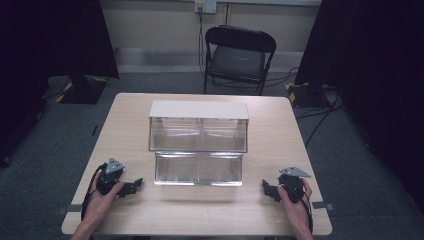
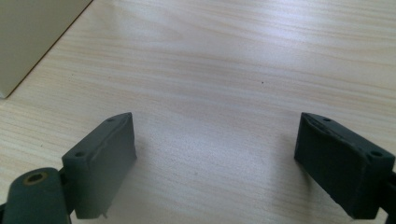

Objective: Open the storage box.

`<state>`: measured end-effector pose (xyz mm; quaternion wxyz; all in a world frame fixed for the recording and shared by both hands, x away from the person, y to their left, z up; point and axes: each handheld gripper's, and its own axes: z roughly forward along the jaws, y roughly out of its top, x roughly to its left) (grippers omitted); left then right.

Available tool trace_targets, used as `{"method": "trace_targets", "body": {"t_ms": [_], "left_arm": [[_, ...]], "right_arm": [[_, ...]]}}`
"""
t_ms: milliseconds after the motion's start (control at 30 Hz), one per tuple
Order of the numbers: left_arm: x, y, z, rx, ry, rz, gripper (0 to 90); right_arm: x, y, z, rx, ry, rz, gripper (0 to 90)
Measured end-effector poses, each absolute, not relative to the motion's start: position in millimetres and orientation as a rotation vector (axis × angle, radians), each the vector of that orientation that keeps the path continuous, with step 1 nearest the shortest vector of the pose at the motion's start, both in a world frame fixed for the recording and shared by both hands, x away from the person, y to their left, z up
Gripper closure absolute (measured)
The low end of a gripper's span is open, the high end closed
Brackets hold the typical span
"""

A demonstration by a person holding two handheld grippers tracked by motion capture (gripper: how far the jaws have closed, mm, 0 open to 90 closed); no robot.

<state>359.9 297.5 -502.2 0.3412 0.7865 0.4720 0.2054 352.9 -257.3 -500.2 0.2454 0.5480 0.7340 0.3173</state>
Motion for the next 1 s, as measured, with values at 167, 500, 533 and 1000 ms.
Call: {"method": "trace_targets", "body": {"t_ms": [167, 500, 533, 1000], "left_arm": [[359.9, 297.4, -502.3, 2.046, 1.228, 0.535, 9.8], [359.9, 297.5, -502.2, 2.046, 1.228, 0.534, 9.8], [359.9, 297.4, -502.2, 2.046, 1.228, 0.535, 9.8], [359.9, 297.5, -502.2, 2.046, 1.228, 0.535, 9.8]], "right_arm": [[353.2, -258.0, -500.0, 1.491, 2.011, 0.867, 11.8], [349.6, -261.0, -490.2, 1.516, 2.05, 0.957, 14.3], [348.9, -260.7, -489.0, 1.513, 2.058, 0.967, 14.3], [337.4, -251.4, -461.4, 1.369, 2.152, 1.097, 14.4]]}}
